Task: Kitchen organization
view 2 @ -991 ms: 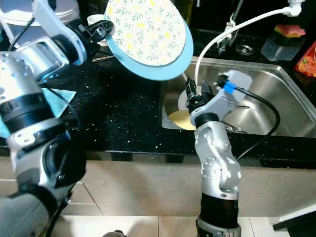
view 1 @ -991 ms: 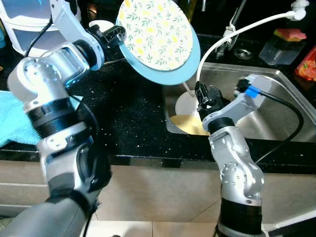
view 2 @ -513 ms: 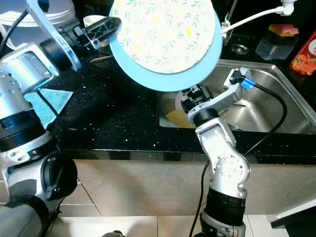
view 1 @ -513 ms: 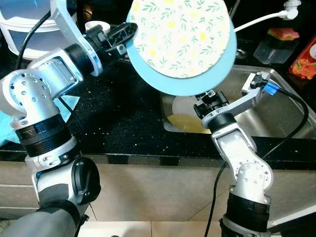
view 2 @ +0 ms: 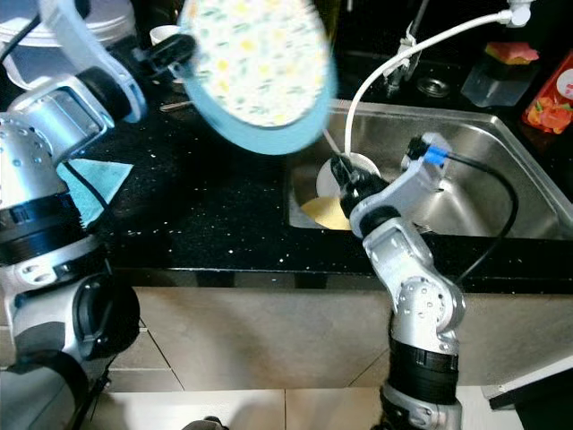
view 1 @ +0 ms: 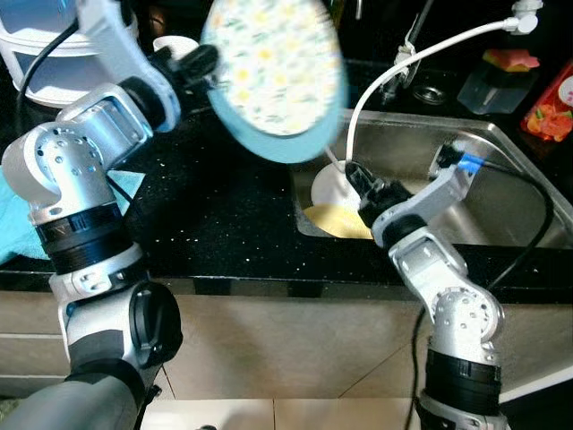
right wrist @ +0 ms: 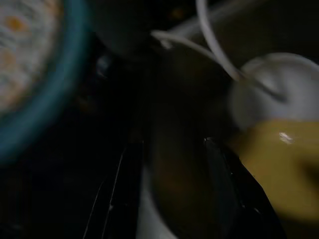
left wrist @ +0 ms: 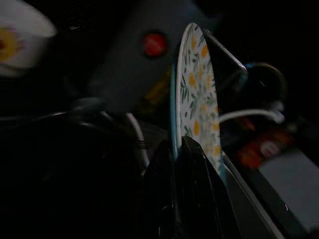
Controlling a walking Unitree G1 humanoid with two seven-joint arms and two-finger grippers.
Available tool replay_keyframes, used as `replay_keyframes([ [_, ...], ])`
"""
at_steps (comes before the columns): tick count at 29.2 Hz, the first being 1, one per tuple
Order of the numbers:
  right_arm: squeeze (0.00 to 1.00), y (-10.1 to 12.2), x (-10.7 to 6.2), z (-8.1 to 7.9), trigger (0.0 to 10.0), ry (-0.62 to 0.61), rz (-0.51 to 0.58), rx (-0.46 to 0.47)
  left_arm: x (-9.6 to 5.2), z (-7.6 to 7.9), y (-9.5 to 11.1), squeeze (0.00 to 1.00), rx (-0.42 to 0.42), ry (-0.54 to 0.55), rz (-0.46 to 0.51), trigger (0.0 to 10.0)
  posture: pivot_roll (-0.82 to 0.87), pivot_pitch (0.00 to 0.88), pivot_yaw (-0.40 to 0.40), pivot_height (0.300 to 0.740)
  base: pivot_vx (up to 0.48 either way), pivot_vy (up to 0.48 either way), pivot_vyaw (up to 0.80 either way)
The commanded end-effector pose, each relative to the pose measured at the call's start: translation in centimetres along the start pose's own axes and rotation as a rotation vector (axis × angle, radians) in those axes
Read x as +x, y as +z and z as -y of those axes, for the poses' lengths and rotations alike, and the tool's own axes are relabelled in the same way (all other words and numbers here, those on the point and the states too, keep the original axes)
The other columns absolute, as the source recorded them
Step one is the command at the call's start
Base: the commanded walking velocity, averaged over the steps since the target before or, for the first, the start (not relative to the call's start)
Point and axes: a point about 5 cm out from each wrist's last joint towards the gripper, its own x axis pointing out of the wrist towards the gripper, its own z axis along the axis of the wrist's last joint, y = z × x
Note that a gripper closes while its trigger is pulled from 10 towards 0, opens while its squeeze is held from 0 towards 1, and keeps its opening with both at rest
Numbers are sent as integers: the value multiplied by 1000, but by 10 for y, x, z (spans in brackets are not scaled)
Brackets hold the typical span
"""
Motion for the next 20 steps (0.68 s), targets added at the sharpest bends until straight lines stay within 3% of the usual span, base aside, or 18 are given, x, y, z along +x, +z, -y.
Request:
replay_keyframes([
  [1, 0, -6, 0, 7, 10000, -57, -29, -18, 1, 10, 14, 0, 17, -34, 55, 10000, 270, 111, -107, 740, 0, 0, 0],
  [2, 0, -5, 1, 9, 10000, -77, -17, 5, 0, 9, 14, 0, 31, -31, 52, 10000, 270, 111, -107, 740, 0, 0, 0],
  [3, 0, 4, 1, 4, 10000, -29, 31, 116, -1, 11, 9, 0, 45, -50, 22, 10000, 269, 112, -109, 740, 0, 0, 0],
  [6, 0, 9, 1, 0, 10000, 6, 59, 184, -1, 12, 6, 0, 48, -64, 3, 10000, 269, 112, -109, 740, 0, 0, 0],
  [9, 0, 26, 1, -23, 10000, 191, 106, 383, -1, 19, 0, 0, 97, -133, -42, 10000, 264, 111, -109, 740, 0, 0, 0],
  [14, 0, 27, 3, -47, 10000, 321, 83, 478, -3, 33, -7, 0, 187, -236, -88, 10000, 266, 114, -114, 740, 0, 0, 0],
  [20, 0, 22, 11, -50, 10000, 306, 43, 585, -8, 47, -13, 0, 239, -341, -100, 10000, 267, 114, -118, 740, 0, 0, 0],
])
